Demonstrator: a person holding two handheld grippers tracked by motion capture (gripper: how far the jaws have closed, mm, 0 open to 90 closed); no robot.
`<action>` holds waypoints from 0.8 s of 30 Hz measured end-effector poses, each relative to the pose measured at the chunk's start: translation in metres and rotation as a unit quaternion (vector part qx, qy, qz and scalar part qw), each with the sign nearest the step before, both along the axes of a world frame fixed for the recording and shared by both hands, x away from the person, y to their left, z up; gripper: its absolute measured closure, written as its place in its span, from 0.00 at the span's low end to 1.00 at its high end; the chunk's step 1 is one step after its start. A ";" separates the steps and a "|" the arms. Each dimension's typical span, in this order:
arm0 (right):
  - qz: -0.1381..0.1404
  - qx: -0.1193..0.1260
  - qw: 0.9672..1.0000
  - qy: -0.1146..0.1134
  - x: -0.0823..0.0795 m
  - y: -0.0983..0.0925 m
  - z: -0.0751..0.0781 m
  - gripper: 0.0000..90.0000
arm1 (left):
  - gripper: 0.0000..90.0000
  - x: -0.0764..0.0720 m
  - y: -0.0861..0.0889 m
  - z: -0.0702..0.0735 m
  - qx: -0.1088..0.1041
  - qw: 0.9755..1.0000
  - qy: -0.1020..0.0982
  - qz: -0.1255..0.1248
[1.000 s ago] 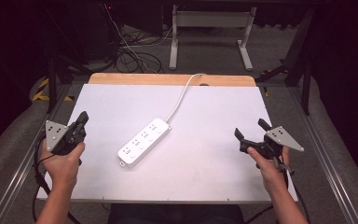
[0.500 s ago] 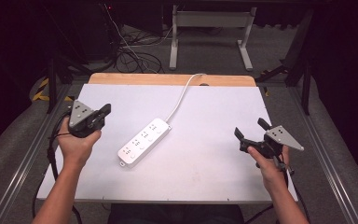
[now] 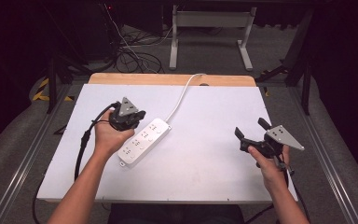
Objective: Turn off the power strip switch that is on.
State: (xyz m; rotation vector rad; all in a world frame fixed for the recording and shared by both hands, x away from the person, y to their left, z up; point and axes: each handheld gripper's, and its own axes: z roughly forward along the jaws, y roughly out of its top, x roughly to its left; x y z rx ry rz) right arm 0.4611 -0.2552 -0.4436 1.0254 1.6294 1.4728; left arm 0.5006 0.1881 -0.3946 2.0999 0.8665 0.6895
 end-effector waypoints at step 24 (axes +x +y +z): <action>0.004 -0.004 1.000 0.001 0.001 0.002 0.000 0.04 | 1.00 0.032 -0.052 -0.040 0.079 0.988 0.128 -0.025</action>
